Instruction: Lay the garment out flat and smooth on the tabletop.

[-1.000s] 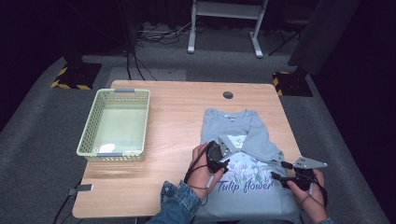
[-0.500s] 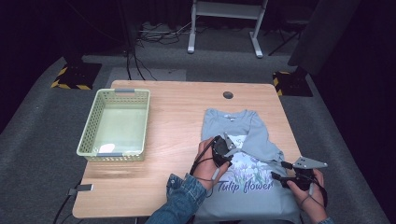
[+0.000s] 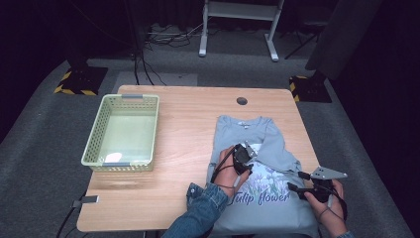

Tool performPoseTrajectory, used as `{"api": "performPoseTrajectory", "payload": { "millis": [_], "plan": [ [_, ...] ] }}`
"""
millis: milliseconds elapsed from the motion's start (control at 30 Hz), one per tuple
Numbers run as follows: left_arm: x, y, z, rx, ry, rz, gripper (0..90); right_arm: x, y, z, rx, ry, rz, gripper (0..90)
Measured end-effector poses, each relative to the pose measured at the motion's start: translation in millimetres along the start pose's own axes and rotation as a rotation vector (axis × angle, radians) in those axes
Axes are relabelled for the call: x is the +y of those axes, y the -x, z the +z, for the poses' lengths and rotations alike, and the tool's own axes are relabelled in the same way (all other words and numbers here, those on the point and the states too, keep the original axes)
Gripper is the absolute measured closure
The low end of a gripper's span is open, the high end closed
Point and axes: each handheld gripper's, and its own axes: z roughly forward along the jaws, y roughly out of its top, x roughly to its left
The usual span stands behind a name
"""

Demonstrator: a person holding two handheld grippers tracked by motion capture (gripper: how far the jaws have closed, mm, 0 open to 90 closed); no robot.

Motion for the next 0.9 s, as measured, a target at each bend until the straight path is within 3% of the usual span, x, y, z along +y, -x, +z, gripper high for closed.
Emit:
{"api": "performPoseTrajectory", "payload": {
  "millis": [100, 167, 200, 300, 567, 900],
  "plan": [
    [-2.0, -2.8, 2.8, -0.024, 0.018, -0.018, 61.0, 0.0, -0.1, 0.0, -0.001, 0.000, -0.001, 31.3],
    [-0.7, -4.3, 0.5, 0.002, -0.003, -0.002, 79.2, 0.0, -0.2, 0.0, -0.001, 0.000, 0.000, 31.3],
    [0.0, -5.6, 0.0, -0.004, 0.000, -0.014, 84.8, 0.0, -0.1, 0.0, -0.002, 0.000, -0.001, 31.3],
    [2.9, -9.6, -6.2, -0.015, 0.030, -0.036, 86.0, 0.0, -0.2, 0.0, -0.002, 0.000, -0.001, 31.3],
    [7.4, -16.7, -29.3, 0.002, 0.083, -0.044, 86.0, -0.1, -0.6, -0.2, -0.006, 0.001, -0.004, 31.7],
    [8.8, -28.9, -54.2, 0.064, 0.098, -0.060, 85.8, -0.1, -0.9, -0.3, -0.006, 0.002, -0.005, 32.1]
  ]
}}
